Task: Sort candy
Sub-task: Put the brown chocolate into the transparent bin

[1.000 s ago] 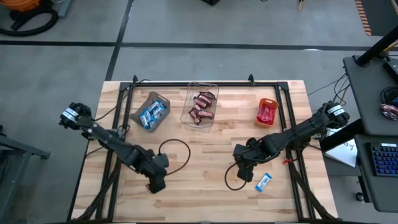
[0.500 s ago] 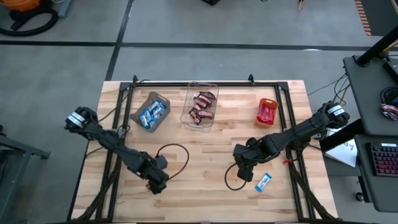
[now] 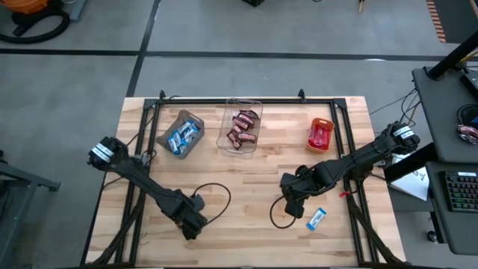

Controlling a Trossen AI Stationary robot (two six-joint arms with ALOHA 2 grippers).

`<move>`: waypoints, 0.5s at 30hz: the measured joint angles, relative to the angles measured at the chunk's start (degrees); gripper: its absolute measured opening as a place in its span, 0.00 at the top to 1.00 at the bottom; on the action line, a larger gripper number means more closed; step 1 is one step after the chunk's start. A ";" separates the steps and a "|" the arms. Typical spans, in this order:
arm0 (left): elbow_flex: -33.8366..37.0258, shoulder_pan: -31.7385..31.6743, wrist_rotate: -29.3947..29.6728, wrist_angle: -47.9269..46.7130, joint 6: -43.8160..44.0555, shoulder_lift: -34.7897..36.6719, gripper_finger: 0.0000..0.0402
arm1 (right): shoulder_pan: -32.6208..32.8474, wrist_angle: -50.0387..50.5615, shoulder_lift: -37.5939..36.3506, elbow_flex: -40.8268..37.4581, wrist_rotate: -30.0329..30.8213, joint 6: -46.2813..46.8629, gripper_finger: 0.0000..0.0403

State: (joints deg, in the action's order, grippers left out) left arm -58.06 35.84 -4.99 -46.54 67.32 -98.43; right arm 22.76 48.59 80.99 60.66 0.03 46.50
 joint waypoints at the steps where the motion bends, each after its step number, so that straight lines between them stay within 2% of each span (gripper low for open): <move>1: 0.00 -0.01 -0.34 0.04 -0.40 -0.71 0.43 | 0.00 0.01 0.00 0.00 0.00 0.02 0.65; 6: -0.28 -0.03 -1.60 0.00 -2.43 -2.95 0.45 | 0.00 -0.01 0.00 0.02 0.00 0.00 0.65; 15: -0.50 -0.03 -2.10 0.41 -3.23 -2.87 0.60 | 0.00 -0.01 0.00 0.02 0.00 0.02 0.65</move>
State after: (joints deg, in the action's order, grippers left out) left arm -58.57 35.81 -7.09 -46.13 64.09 -101.30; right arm 22.76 48.58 80.99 60.69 0.03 46.52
